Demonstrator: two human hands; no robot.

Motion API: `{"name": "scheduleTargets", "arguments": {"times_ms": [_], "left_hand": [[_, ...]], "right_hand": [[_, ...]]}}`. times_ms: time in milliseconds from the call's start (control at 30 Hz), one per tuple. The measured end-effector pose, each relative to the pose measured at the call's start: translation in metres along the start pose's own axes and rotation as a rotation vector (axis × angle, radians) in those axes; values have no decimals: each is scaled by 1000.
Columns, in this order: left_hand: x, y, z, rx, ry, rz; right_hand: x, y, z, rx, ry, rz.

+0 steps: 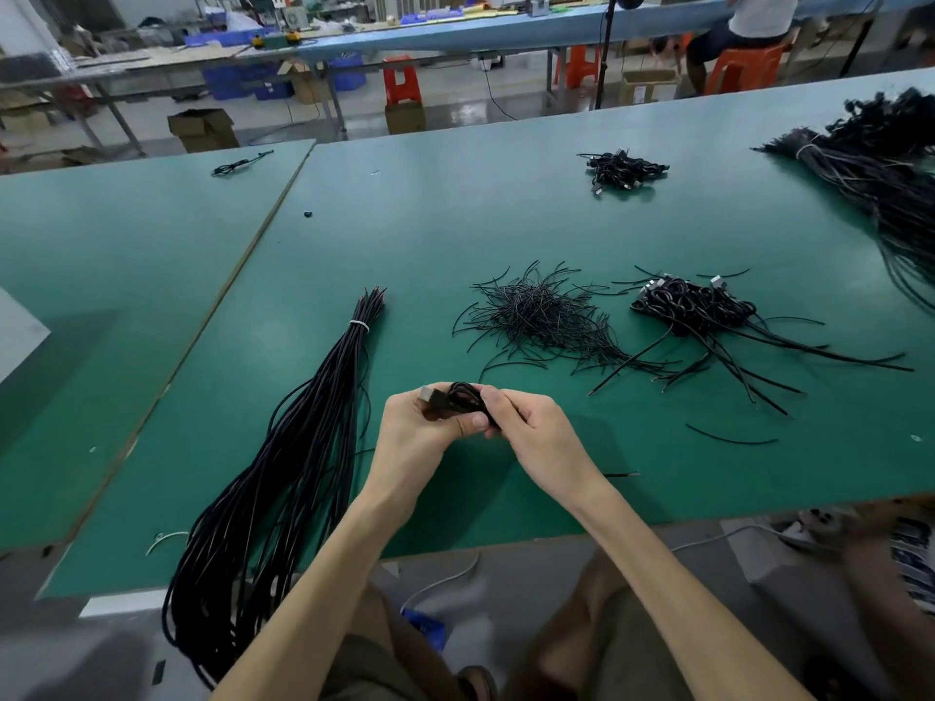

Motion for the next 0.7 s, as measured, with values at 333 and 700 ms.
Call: {"name": "scheduleTargets", "arguments": {"times_ms": [333, 700], "left_hand": [[4, 4, -2, -19, 0, -70], [-2, 14, 10, -77, 58, 30]], "right_hand": [[5, -5, -3, 25, -31, 64], [6, -15, -4, 138, 3, 133]]}}
Point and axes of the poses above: each hand's wrist, its own x-axis away from the middle knuckle, its own y-axis out of the back of the hand, z = x × y, the point moved 10 cm from there along -x, towards the middle knuckle, and after that the axes turned 15 degrees about -y, right-handed, at the moved point
